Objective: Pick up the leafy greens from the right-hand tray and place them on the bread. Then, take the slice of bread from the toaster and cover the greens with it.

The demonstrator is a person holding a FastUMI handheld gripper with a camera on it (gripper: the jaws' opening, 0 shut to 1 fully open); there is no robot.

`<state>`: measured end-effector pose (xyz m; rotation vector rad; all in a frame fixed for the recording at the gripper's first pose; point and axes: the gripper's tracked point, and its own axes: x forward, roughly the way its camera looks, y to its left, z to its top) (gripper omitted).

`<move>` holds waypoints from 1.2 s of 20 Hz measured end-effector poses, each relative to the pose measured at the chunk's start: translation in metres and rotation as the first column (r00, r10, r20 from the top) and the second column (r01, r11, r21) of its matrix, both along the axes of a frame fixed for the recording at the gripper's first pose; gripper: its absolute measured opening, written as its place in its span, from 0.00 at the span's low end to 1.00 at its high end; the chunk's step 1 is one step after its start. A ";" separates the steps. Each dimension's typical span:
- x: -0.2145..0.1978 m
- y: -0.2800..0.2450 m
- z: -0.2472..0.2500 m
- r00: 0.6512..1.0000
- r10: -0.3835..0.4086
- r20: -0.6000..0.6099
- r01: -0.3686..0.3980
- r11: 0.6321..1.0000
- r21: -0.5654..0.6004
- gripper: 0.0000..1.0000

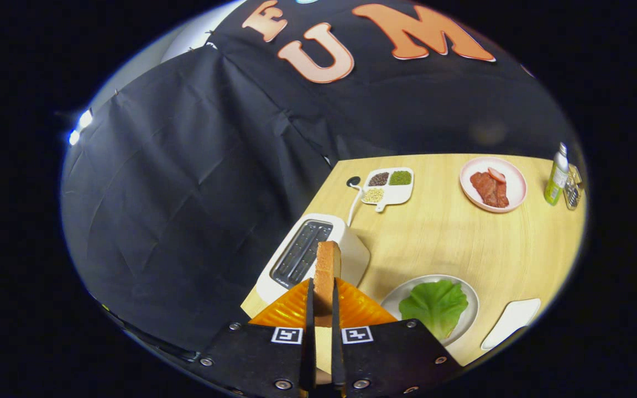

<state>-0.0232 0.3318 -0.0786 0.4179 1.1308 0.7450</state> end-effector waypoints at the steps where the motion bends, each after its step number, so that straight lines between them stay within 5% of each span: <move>1: -0.002 -0.005 -0.009 1.000 -0.002 -0.014 0.002 1.000 0.003 0.11; 16: -0.034 -0.083 -0.122 0.990 -0.046 -0.134 0.049 0.999 0.021 0.11; 20: -0.020 -0.109 -0.151 0.996 -0.081 -0.044 0.078 0.996 -0.050 0.11; 24: -0.024 -0.114 -0.159 0.999 -0.054 0.001 0.054 0.995 -0.082 0.26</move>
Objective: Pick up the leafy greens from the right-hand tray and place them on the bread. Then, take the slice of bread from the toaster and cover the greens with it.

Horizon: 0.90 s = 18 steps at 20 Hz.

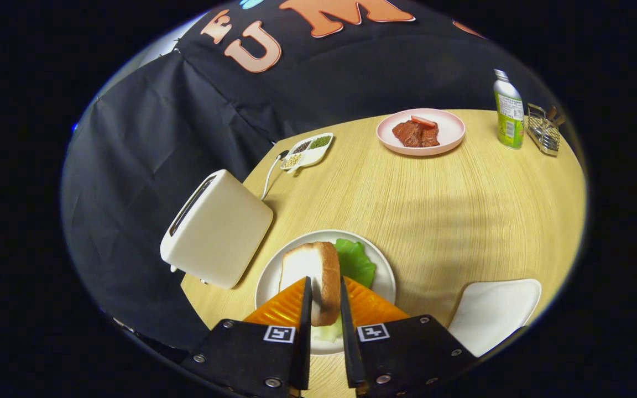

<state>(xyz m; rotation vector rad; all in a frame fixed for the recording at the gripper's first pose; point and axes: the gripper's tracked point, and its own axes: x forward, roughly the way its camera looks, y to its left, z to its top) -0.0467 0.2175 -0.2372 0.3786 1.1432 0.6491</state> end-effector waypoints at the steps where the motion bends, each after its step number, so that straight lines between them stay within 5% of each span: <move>1: 0.001 -0.002 0.002 1.000 -0.003 0.012 0.003 1.000 -0.001 0.27; 5: 0.010 -0.015 0.005 0.996 -0.019 0.087 0.024 0.999 -0.046 0.44; 9: 0.029 -0.029 0.033 0.973 -0.055 0.225 0.075 0.994 -0.080 0.47; 15: 0.051 -0.056 0.103 0.893 -0.147 0.425 0.181 0.983 -0.041 0.65; 18: 0.068 -0.079 0.143 0.809 -0.199 0.553 0.256 0.966 -0.027 0.69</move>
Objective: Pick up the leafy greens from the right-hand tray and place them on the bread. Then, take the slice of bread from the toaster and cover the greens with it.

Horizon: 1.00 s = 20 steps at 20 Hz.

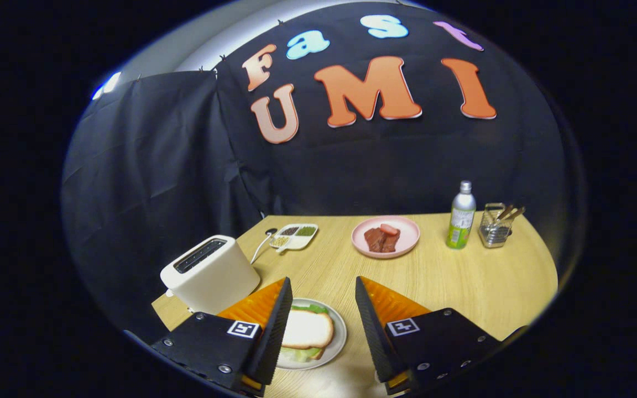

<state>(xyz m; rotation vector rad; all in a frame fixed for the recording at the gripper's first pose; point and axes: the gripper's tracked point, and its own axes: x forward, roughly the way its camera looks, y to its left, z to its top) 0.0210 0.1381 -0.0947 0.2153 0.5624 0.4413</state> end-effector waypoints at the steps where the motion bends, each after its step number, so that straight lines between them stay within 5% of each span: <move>1: 0.005 -0.009 0.013 0.998 -0.030 0.058 0.031 0.999 -0.019 0.73; 9: 0.013 -0.058 0.086 0.902 -0.187 0.389 0.224 0.973 -0.050 0.92; 20: 0.000 -0.072 0.106 0.798 -0.253 0.547 0.319 0.948 -0.026 0.97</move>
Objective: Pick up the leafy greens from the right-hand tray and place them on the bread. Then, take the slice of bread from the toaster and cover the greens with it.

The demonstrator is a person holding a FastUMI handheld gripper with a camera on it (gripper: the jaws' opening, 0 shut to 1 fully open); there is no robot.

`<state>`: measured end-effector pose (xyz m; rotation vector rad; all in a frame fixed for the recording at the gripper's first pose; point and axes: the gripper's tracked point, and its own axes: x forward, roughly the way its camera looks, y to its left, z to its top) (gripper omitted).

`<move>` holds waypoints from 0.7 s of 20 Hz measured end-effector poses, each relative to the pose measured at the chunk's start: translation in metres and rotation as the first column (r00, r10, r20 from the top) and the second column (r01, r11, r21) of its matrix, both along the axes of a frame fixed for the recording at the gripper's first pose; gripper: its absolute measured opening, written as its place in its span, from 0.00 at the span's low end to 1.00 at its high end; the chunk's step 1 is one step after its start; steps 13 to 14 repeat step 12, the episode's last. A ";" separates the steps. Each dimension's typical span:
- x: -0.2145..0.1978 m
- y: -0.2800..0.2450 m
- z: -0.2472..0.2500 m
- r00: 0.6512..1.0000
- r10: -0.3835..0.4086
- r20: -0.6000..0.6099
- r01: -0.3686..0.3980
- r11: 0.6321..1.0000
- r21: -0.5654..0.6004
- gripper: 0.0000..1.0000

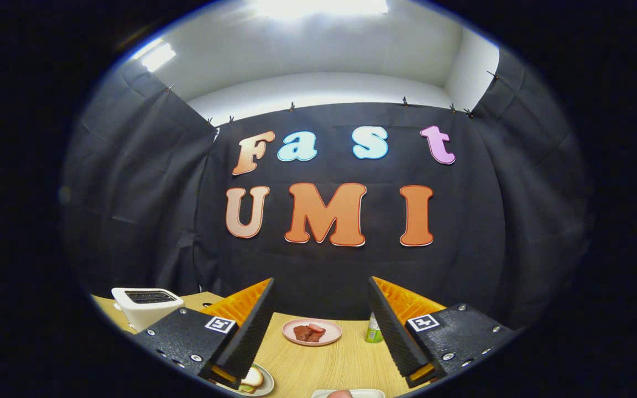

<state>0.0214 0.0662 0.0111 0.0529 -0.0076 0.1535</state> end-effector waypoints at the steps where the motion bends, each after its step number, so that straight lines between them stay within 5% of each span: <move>1: -0.001 0.000 -0.001 1.000 -0.002 0.002 0.002 1.000 -0.006 0.97; 14: -0.008 0.014 0.013 0.997 0.011 0.071 -0.008 0.999 -0.037 0.99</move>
